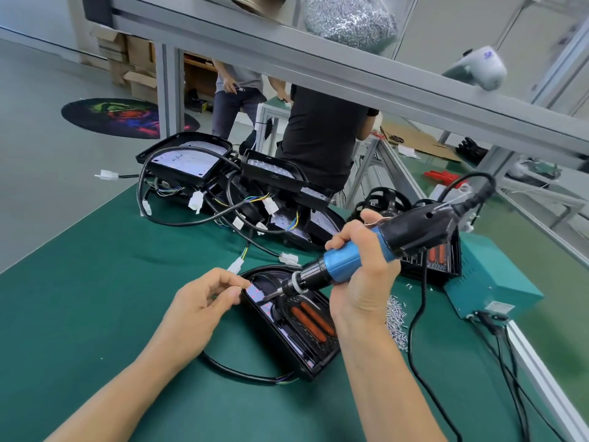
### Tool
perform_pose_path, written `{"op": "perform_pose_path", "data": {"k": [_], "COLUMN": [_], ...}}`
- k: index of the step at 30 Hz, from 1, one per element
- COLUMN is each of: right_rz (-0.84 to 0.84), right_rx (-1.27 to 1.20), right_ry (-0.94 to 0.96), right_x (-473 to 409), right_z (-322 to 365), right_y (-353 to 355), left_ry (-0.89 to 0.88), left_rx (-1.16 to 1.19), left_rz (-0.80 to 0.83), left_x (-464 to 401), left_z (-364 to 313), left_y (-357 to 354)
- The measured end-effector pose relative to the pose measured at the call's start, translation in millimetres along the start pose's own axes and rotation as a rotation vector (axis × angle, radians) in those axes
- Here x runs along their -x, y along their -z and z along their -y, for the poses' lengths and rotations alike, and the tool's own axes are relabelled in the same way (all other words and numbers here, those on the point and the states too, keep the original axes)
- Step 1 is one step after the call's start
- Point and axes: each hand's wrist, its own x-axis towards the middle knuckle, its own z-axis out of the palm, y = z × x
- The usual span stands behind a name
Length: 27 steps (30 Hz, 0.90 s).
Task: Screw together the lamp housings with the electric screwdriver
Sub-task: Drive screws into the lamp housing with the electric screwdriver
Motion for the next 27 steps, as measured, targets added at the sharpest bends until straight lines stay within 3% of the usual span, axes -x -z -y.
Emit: {"op": "perform_pose_path", "data": {"k": [7, 12, 18, 22, 27], "right_rz": [-0.131, -0.256, -0.424, -0.376, -0.180], "right_rx": [-0.051, 0.131, 0.479, 0.785, 1.229], "right_ry": [0.146, 0.184, -0.104, -0.394, -0.616], "right_x": [-19, -30, -46, -52, -54], "right_z": [63, 111, 126, 117, 92], "right_y": [50, 111, 187, 219, 226], "left_ry": [-0.119, -0.243, -0.311, -0.313, -0.289], "left_rx": [-0.119, -0.254, -0.774, -1.136, -1.327], "left_rz": [-0.118, 0.038, 0.329, 0.481, 0.569], "left_x": [-14, -26, -50, -57, -61], "left_z": [-32, -76, -101, -93, -77], "left_y": [-13, -57, -134, -173, -195]}}
